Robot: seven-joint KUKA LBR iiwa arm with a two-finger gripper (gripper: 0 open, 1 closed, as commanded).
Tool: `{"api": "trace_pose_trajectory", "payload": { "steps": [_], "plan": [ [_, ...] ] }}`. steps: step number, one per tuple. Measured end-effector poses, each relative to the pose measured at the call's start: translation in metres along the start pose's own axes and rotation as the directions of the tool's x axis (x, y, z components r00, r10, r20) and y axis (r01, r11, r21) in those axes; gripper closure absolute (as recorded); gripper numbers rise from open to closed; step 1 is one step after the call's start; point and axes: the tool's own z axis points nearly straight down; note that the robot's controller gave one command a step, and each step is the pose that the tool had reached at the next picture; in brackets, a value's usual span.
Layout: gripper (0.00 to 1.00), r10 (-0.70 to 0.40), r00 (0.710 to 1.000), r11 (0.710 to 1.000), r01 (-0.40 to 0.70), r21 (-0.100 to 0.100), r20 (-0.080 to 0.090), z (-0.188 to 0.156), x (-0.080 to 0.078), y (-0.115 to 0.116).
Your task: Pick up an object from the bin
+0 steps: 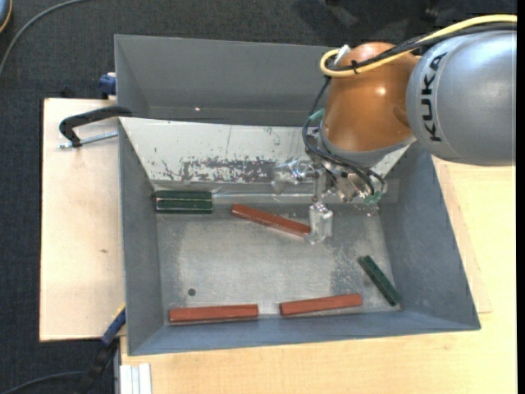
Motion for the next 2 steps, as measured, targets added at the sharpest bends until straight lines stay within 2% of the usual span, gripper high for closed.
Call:
{"api": "trace_pose_trajectory", "payload": {
  "steps": [1, 2],
  "plan": [
    [0.0, 0.15, 0.989, 0.989, -0.15, -0.001, -0.012, 0.0682, 0.0095, -0.0209],
    [1.0, 0.15, 0.989, 0.989, -0.15, 0.0, -0.006, 0.0651, 0.0078, -0.0211]
  ]
}}
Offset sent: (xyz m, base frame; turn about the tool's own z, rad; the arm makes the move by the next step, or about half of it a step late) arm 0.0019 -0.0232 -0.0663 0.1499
